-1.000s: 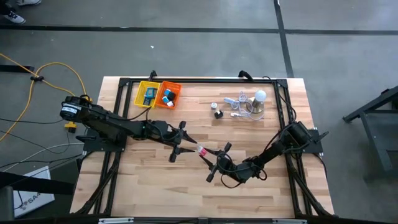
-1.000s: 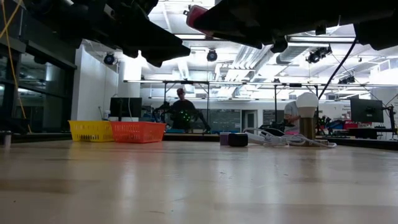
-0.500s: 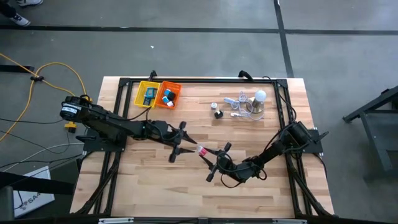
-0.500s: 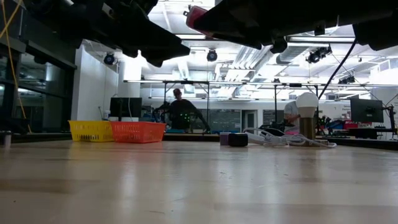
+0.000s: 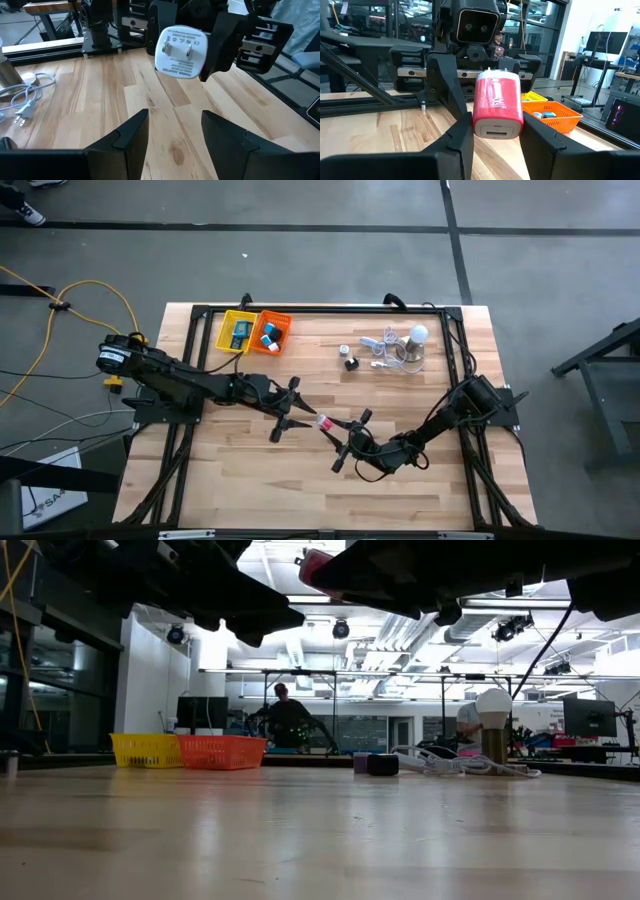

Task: Pick & Place Office items
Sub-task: Put the pink adapter into the orange basket

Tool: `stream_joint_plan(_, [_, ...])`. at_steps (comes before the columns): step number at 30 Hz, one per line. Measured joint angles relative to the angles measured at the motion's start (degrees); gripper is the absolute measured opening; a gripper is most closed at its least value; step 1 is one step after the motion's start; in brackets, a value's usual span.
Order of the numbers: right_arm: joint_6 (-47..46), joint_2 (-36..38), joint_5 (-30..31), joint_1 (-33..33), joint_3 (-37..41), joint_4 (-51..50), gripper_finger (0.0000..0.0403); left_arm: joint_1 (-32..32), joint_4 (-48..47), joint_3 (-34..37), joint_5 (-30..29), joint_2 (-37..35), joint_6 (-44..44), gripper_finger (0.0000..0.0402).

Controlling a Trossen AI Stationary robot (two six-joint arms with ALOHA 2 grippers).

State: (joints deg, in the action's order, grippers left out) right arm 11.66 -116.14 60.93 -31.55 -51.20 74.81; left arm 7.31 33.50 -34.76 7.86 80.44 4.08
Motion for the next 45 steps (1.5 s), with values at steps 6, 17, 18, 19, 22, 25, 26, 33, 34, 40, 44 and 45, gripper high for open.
stream_joint_plan(6, [0.0,0.0,0.0,0.0,0.0,0.0,0.0117,0.0,0.0,0.0,0.0,0.0,0.0,0.0177])
stream_joint_plan(17, [0.0,0.0,-1.1,0.0,0.0,0.0,0.0117,0.0,0.0,0.0,0.2,0.0,0.0,0.0177])
stream_joint_plan(18, [0.0,0.0,-1.1,0.0,0.0,0.0,0.0117,0.0,0.0,0.0,0.2,0.0,0.0,0.0177])
stream_joint_plan(19, [0.0,0.0,-1.1,0.0,0.0,0.0,0.0117,0.0,0.0,0.0,0.2,0.0,0.0,0.0177])
stream_joint_plan(22, [0.0,0.0,-1.1,0.0,0.0,0.0,0.0117,0.0,0.1,0.0,0.1,0.0,0.0,0.0177])
stream_joint_plan(25, [0.0,0.0,-1.1,0.0,0.0,0.0,0.0117,0.0,0.4,0.0,0.1,0.0,0.0,0.0177])
stream_joint_plan(26, [0.0,0.0,-1.1,0.0,0.0,0.0,0.0117,0.0,0.5,0.0,0.1,0.0,0.0,0.0177])
stream_joint_plan(33, [0.0,0.0,-1.1,0.0,0.0,0.0,0.0117,0.0,0.5,0.0,0.1,0.0,0.0,0.0177])
stream_joint_plan(34, [0.0,0.0,-1.1,0.0,0.0,0.0,0.0117,0.0,0.5,0.0,0.1,0.0,0.0,0.0177])
stream_joint_plan(40, [0.0,0.0,-2.2,0.0,0.0,-0.6,0.0117,0.0,1.8,0.0,-0.1,0.0,0.4,0.0177])
stream_joint_plan(44, [0.0,0.0,-4.1,0.0,0.0,-0.5,0.0117,0.0,3.5,0.0,1.3,0.0,0.4,0.0177])
stream_joint_plan(45, [0.0,0.0,-4.0,0.0,0.0,-0.5,0.0117,0.0,3.9,0.0,2.2,0.0,0.4,0.0177])
